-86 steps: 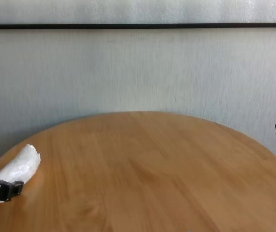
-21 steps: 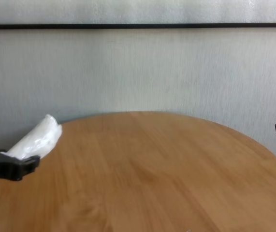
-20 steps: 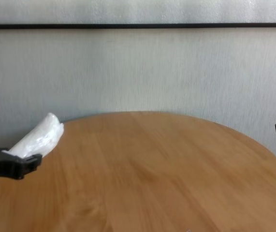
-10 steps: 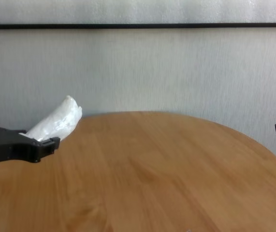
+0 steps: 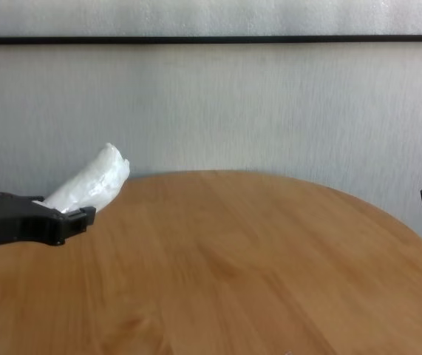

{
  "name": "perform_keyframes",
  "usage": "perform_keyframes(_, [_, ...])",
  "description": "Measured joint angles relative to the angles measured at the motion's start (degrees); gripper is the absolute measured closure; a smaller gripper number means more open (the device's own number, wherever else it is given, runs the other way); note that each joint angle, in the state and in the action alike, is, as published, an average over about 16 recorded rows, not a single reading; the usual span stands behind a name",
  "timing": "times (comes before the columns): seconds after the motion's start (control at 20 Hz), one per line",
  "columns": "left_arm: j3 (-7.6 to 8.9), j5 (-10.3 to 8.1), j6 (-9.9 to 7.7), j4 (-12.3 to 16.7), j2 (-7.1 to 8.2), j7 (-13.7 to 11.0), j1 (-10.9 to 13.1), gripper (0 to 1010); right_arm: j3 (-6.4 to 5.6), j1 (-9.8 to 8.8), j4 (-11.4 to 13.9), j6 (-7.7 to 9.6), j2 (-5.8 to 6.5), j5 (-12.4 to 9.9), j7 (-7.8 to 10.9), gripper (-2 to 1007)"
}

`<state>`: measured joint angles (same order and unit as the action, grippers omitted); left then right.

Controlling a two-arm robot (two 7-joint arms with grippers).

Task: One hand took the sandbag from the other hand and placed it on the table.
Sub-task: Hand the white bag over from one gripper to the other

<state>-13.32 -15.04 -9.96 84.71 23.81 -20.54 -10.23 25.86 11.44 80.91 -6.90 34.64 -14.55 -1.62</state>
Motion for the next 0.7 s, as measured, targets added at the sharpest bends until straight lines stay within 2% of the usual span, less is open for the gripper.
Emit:
perform_keyframes(0.4, [-0.23, -2.44, 0.44, 0.16, 0.2, -1.78, -0.85, 650, 0.0, 0.0, 0.0, 0.0, 0.0, 0.0, 0.0, 4])
perform_keyframes(0.7, [-1.13, -3.86, 0.5, 0.99, 0.4, -2.44, -1.52, 650, 0.0, 0.0, 0.0, 0.0, 0.0, 0.0, 0.0, 4])
